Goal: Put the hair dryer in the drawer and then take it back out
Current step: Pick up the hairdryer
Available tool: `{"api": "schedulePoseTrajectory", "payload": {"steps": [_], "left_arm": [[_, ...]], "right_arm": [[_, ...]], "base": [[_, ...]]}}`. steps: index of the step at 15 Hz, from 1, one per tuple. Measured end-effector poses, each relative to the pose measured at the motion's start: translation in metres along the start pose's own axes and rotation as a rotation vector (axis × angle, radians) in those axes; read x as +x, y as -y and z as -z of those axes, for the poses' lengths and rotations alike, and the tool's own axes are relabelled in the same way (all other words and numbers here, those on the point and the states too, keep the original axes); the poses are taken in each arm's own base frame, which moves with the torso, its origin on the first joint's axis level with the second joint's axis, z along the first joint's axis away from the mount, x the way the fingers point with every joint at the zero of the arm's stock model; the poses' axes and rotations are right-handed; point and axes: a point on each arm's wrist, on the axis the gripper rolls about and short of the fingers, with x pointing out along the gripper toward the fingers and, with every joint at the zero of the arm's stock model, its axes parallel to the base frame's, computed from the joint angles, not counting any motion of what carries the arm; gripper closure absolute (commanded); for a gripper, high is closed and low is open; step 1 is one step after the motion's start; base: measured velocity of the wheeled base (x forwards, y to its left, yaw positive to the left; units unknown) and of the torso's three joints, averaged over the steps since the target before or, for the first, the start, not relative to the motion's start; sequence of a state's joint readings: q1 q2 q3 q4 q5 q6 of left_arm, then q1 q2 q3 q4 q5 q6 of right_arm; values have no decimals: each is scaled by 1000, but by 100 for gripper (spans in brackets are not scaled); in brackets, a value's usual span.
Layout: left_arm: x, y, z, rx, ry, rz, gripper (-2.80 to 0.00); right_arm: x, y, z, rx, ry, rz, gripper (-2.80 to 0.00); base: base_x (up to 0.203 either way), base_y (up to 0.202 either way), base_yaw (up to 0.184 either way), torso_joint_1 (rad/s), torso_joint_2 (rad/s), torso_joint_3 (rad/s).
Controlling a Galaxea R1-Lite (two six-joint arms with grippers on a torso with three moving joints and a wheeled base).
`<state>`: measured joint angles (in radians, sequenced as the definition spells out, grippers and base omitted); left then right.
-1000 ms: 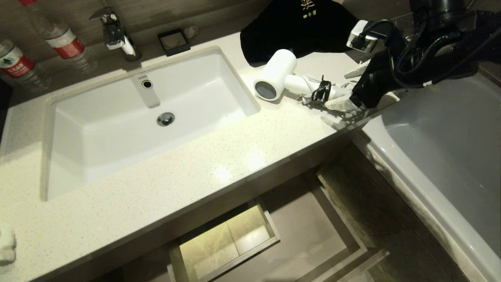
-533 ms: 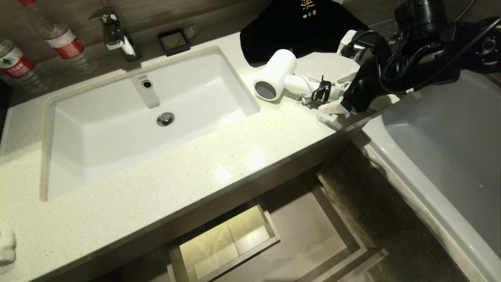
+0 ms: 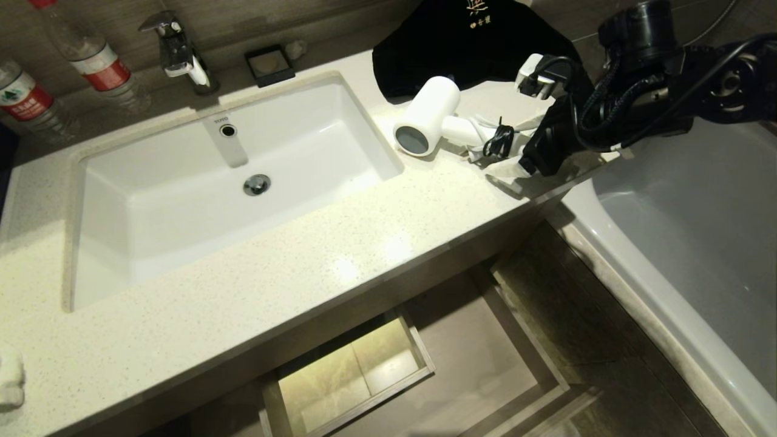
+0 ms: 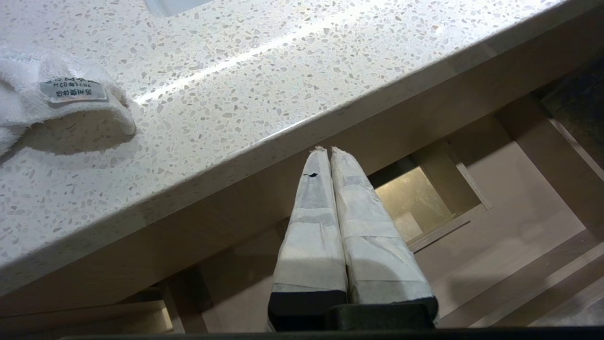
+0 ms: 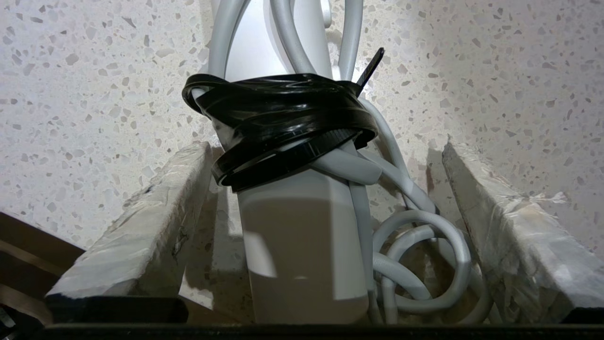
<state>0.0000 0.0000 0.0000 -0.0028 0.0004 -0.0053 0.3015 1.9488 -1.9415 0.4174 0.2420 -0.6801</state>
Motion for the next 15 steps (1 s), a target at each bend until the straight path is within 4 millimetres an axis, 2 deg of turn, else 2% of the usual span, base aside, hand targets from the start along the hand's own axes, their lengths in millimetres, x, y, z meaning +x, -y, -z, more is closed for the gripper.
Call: {"api": "schedulePoseTrajectory", "payload": {"steps": [1,2,10,15], "left_arm": [[0,0,0,0,0,0,0],[0,0,0,0,0,0,0],[0,0,0,0,0,0,0],[0,0,0,0,0,0,0]], "right_arm": [[1,0,1,2,-2,-2,-280],[2,0,1,8,-2,-5,0],[0,-2,2,18,-21,-6,0],[-19,1,-7,46,6,31,0]], "base": [[0,0,0,0,0,0],[0,0,0,0,0,0],[0,0,0,0,0,0],[0,0,0,0,0,0]]}}
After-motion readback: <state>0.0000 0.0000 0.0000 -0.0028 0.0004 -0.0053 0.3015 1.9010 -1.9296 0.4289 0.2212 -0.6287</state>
